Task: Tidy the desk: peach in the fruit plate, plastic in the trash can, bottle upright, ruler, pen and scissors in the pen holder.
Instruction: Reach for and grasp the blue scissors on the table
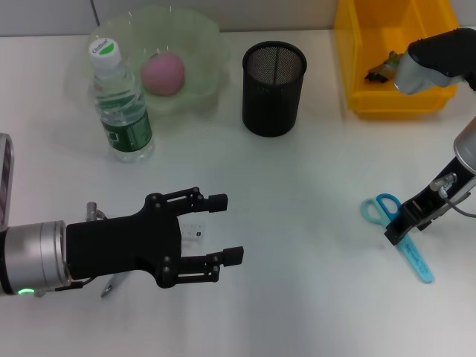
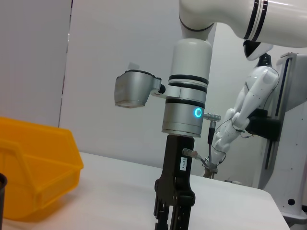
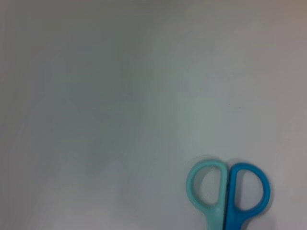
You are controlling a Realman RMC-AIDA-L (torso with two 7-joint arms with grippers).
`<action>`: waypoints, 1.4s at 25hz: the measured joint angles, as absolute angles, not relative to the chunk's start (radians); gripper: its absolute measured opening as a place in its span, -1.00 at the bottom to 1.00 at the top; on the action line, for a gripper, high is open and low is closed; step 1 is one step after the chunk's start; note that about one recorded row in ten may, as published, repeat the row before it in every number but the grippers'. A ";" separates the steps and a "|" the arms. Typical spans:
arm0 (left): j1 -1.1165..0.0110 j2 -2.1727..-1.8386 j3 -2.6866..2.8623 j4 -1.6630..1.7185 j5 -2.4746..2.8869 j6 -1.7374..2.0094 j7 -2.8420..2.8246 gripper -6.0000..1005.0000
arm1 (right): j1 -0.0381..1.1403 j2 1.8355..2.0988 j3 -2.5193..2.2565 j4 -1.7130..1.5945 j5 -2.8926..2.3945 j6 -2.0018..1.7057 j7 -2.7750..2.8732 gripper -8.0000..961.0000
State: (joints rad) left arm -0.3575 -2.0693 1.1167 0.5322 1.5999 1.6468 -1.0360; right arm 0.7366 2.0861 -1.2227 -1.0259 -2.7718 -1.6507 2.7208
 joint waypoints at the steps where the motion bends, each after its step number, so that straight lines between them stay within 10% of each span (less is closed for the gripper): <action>1: -0.357 -2.069 1.117 0.532 1.600 1.647 -1.036 0.57 | 0.737 2.086 -1.223 -1.026 -2.772 -1.651 2.721 0.19; 35: -0.356 -2.071 1.104 0.532 1.597 1.639 -1.035 0.57 | 0.750 2.086 -1.261 -1.008 -2.772 -1.635 2.740 0.06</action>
